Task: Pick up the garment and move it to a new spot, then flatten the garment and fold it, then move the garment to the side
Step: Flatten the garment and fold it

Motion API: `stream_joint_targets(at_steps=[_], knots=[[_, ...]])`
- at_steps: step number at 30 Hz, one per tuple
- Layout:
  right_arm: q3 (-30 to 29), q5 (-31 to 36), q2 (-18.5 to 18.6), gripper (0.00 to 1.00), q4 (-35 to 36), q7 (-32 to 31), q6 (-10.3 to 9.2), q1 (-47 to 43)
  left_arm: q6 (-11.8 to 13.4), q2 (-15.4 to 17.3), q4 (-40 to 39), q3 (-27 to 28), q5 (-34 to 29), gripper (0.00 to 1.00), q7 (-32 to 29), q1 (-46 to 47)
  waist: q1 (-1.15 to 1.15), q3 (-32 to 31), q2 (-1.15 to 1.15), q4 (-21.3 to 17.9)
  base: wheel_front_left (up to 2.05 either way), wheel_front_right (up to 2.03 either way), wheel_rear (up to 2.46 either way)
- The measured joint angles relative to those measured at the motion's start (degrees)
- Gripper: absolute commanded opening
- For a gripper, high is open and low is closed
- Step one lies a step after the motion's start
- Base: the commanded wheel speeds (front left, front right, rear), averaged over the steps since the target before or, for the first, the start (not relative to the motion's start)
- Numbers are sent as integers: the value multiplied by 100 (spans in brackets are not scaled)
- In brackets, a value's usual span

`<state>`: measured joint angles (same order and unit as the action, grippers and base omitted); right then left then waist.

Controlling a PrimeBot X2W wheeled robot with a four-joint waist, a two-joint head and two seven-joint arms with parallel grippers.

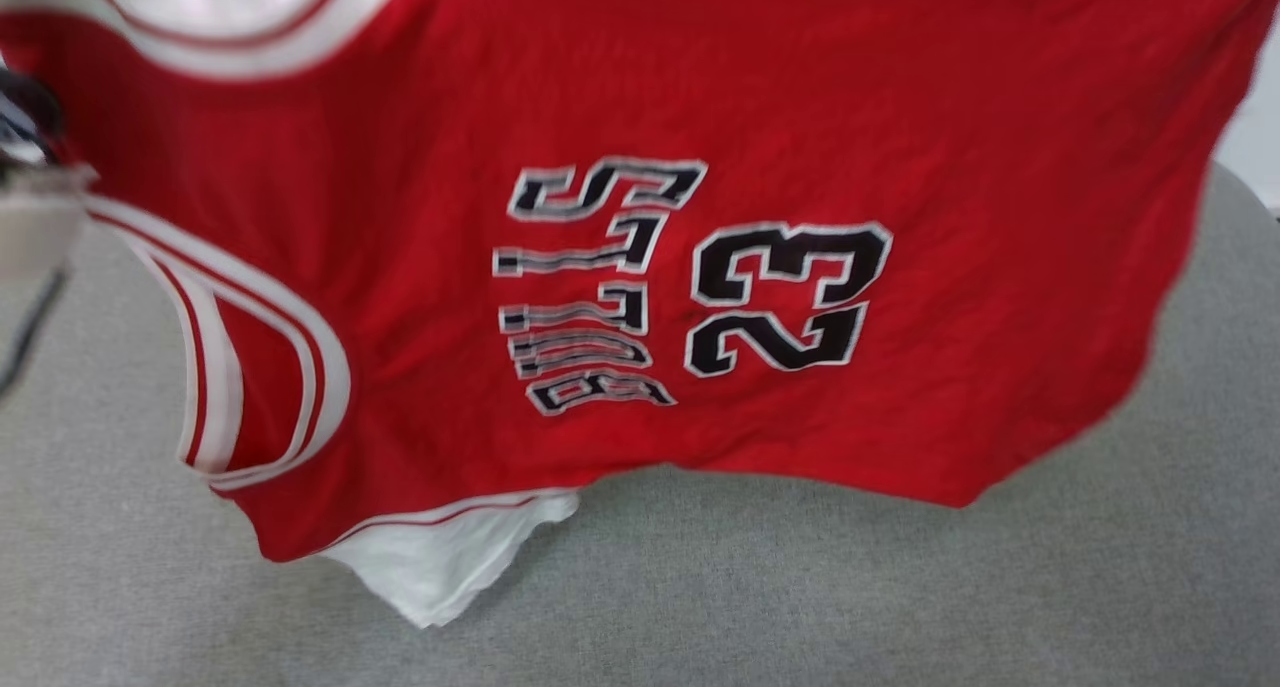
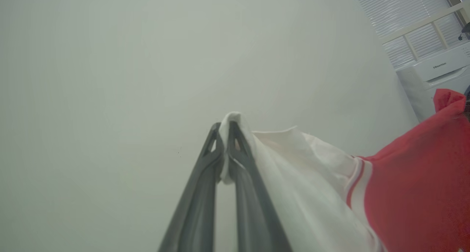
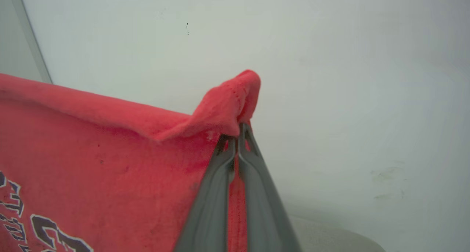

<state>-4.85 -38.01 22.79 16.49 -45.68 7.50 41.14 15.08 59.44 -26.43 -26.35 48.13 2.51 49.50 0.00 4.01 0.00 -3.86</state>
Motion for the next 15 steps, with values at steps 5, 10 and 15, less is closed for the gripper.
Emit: stream_joint_targets(at_steps=[5,10,15], knots=[[-91,136,-36,0,-19,91,0,498,-360,-83,605,46,-91,0,-138,821,0,424,0,-61,0,0,0],[-77,261,-122,0,-222,140,0,1081,-760,-265,1433,-3,-337,0,-198,1718,1,971,0,-102,0,0,0],[148,488,-192,0,-737,390,1,1829,-1224,-479,2310,-151,-669,0,-250,2731,1,1597,0,-160,0,0,0]])
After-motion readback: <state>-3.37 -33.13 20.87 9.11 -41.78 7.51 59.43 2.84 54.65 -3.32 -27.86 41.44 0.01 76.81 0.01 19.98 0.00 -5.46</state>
